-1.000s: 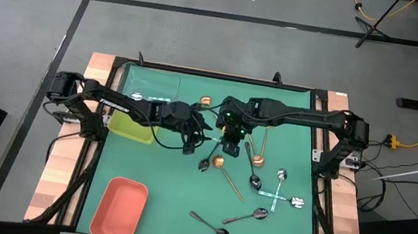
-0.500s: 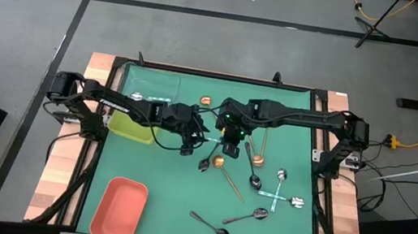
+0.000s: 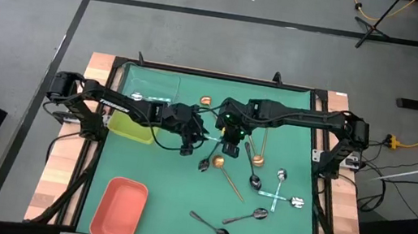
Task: Sort silverware by color (type)
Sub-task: Put the white spoon into the transparent bin
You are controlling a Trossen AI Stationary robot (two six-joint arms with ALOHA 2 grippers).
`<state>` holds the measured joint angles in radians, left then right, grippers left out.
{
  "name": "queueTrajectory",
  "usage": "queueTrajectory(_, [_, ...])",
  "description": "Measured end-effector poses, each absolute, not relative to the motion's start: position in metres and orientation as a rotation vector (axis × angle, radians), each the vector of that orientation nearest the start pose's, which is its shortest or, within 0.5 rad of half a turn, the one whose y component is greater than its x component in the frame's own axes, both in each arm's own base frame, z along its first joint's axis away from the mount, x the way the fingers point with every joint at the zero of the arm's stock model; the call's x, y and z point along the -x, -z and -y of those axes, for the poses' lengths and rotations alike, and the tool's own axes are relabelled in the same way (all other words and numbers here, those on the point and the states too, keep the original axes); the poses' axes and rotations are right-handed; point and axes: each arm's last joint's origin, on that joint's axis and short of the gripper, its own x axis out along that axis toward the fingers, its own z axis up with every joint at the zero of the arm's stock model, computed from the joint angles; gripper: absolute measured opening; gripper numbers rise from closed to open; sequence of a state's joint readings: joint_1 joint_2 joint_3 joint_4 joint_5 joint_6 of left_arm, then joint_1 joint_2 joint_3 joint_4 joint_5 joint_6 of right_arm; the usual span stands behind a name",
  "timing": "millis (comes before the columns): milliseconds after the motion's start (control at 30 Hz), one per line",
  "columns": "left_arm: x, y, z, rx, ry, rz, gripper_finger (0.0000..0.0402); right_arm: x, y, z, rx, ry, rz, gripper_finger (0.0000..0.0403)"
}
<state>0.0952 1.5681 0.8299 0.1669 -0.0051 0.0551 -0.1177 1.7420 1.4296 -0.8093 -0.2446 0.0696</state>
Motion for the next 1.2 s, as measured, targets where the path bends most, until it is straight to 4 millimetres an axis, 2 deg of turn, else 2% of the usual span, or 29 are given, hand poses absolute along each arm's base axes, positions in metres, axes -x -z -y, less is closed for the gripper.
queueTrajectory(433, [-0.3207,-0.1946,-0.0304,-0.075,-0.062,-0.577,0.0014,-0.3565,-0.2591,0.0353,-0.262,-0.074,-1.108,0.0005])
queueTrajectory(900, [-0.3207,-0.1946,-0.0304,-0.074,-0.064,-0.576,0.0015,-0.3566,-0.2591,0.0353,-0.265,-0.073,-1.108,0.0006])
queueTrajectory(1000, [-0.3208,-0.1947,-0.0305,-0.074,-0.066,-0.575,0.0015,-0.3566,-0.2591,0.0353,-0.266,-0.071,-1.108,0.0019])
queueTrajectory(1200, [-0.3208,-0.1949,-0.0309,-0.072,-0.074,-0.574,0.0015,-0.3569,-0.2592,0.0357,-0.259,-0.058,-1.105,0.0079])
